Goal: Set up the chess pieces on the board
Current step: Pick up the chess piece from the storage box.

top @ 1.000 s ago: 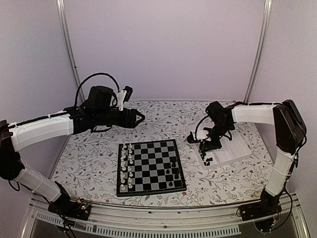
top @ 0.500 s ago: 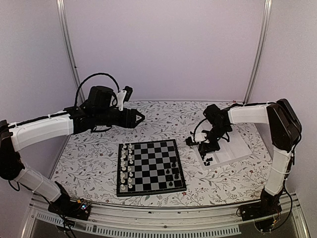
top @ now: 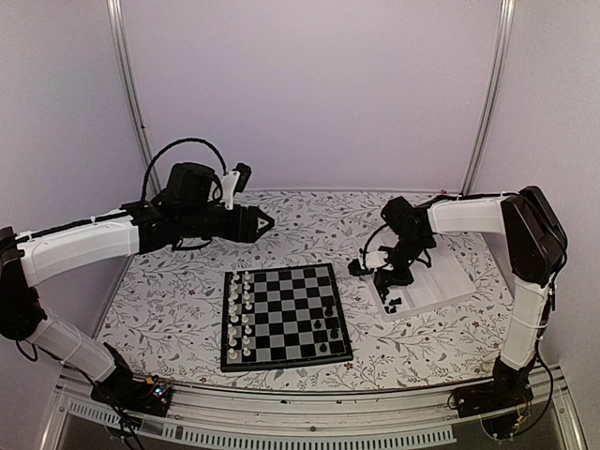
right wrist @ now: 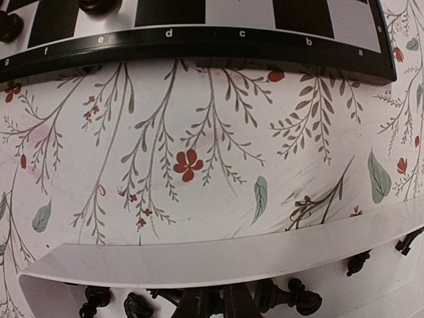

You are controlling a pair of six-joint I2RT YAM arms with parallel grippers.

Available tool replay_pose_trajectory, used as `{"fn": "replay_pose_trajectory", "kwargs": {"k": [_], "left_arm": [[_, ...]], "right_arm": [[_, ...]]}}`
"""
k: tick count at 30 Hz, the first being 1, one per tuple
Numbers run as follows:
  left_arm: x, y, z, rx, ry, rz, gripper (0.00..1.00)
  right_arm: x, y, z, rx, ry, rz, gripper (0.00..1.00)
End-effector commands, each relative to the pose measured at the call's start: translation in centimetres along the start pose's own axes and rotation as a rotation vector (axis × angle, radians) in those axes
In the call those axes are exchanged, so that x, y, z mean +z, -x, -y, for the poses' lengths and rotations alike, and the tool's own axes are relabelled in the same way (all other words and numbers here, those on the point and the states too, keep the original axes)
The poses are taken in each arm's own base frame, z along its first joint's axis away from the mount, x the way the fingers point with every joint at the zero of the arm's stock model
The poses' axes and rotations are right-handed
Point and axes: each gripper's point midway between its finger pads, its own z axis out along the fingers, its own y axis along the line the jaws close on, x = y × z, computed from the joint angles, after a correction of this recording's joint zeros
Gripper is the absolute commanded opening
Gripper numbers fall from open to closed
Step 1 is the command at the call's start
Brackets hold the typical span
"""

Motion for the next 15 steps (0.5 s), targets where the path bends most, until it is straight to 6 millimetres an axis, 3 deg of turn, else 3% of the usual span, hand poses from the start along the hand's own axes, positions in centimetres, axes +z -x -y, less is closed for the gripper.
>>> {"fn": "replay_pose_trajectory", "kwargs": {"k": [1, 8, 15], "left_arm": [[0.3, -0.6, 0.2, 0.003, -0.002, -0.017, 0.68], [1.1, -0.6, 0.5, 0.013, -0.019, -0.022, 0.68], [1.2, -0.8, 0.4, 0.019, -0.021, -0.020, 0.68]], "right_arm": [[-1.2, 0.5, -0.3, -0.011, 0.000, -0.010, 0.01], [-4.8, 0.7, -0.3, 0.007, -0.063, -0.030, 0.00], [-8.0, 4.6, -0.6, 0.030, -0.065, 0.078, 0.01]]}}
